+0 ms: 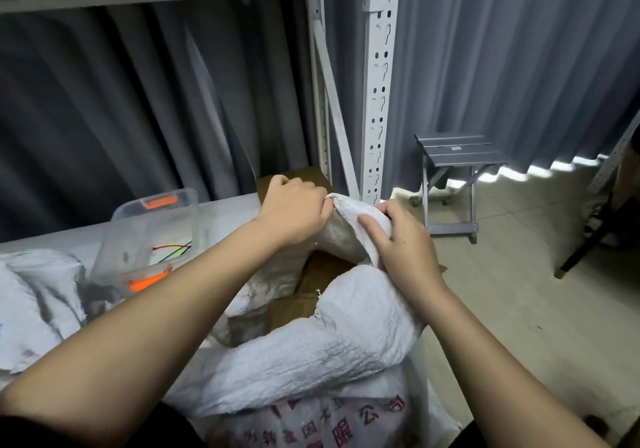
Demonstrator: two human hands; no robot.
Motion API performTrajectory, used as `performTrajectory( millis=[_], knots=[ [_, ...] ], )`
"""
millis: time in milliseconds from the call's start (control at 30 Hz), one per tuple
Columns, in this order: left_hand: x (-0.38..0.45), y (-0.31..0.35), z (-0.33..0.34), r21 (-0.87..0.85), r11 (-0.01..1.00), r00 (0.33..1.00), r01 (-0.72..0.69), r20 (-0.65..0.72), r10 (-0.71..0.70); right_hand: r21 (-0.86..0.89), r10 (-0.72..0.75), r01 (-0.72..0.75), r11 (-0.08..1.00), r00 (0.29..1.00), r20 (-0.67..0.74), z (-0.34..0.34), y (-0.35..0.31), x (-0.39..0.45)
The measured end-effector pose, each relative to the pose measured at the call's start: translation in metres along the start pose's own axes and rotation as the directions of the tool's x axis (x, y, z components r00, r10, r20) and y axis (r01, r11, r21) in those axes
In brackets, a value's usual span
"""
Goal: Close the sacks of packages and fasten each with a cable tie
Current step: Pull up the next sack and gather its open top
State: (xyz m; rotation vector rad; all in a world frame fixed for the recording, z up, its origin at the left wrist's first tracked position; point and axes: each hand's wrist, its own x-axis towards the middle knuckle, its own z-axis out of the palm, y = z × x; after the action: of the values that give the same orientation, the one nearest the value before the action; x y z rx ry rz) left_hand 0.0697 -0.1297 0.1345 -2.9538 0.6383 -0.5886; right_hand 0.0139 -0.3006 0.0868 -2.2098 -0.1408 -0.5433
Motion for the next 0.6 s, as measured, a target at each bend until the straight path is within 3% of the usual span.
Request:
performTrajectory(
  millis=[100,133,200,267,333,433,467,533,600],
  knots=[
    [-0.001,0.000,-0.009,-0.314,0.930,0.982,-0.191,-0.061,0.181,0.426,0.071,-0.095,0.900,0.995,0.073,-0.004,-0.003,0.009],
    [-0.002,0.002,-0.012,-0.329,0.900,0.958,-0.286,-0.099,0.269,0.538,0.080,-0.134,0.832,0.989,0.123,-0.006,-0.004,0.012],
    [0.000,0.004,-0.012,-0.139,0.886,0.892,-0.443,-0.170,0.419,0.712,0.056,-0.210,0.670,0.971,0.233,-0.008,-0.004,0.014],
    [0.003,0.002,-0.008,0.079,0.882,0.857,-0.464,-0.214,0.469,0.779,0.051,-0.253,0.573,0.960,0.274,-0.006,-0.006,0.014],
    [0.005,-0.001,-0.007,0.168,0.906,0.881,-0.388,-0.221,0.418,0.695,0.088,-0.230,0.682,0.968,0.234,-0.004,-0.008,0.012],
    [0.000,-0.003,-0.004,0.179,0.960,0.938,-0.216,-0.235,0.254,0.238,0.148,-0.180,0.954,0.978,0.143,-0.004,-0.001,0.003],
    [-0.001,-0.003,-0.005,0.167,0.973,0.963,-0.159,-0.193,0.190,0.137,0.160,-0.178,0.974,0.978,0.132,-0.003,0.000,-0.001],
    [0.000,-0.002,-0.007,0.106,0.992,0.995,-0.072,-0.066,0.079,0.120,0.134,-0.146,0.982,0.986,0.098,0.000,0.001,-0.007],
    [0.000,-0.001,-0.017,-0.082,0.991,0.994,-0.110,0.011,0.111,0.136,0.047,-0.049,0.990,0.999,0.023,0.001,0.000,-0.007]
  ],
)
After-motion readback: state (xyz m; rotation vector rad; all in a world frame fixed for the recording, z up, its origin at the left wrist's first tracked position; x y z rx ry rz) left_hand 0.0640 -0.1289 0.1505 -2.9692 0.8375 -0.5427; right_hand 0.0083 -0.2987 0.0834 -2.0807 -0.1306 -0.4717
